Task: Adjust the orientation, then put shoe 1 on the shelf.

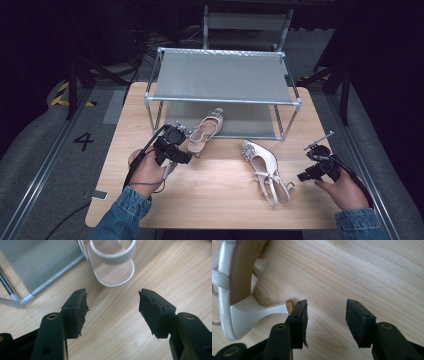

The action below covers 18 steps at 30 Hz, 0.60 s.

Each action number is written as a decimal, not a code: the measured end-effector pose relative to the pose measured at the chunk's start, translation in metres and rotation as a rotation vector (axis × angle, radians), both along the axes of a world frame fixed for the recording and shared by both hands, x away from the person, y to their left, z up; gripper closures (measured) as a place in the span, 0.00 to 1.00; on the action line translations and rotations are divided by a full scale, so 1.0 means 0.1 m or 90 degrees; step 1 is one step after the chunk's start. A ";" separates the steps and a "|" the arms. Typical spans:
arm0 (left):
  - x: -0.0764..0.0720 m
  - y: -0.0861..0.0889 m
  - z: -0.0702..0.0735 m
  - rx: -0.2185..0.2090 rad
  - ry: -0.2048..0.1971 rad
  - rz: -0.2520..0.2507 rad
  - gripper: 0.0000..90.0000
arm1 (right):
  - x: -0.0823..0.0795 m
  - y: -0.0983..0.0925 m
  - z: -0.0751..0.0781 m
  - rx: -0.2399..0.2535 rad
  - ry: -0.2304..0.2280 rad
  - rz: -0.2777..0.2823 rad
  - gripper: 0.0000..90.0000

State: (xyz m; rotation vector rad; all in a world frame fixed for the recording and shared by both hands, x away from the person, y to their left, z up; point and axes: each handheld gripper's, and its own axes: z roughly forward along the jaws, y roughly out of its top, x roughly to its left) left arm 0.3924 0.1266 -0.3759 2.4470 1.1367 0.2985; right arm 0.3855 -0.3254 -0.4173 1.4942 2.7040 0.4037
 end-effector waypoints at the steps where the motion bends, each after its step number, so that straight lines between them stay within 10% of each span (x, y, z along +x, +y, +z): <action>1: 0.00 0.00 -0.04 0.004 0.004 0.001 0.46 | 0.00 0.00 0.00 0.000 0.000 0.000 0.58; 18: 0.15 -0.03 -0.44 -0.005 0.009 -0.001 0.58 | 0.00 0.01 -0.03 -0.006 0.003 -0.001 0.58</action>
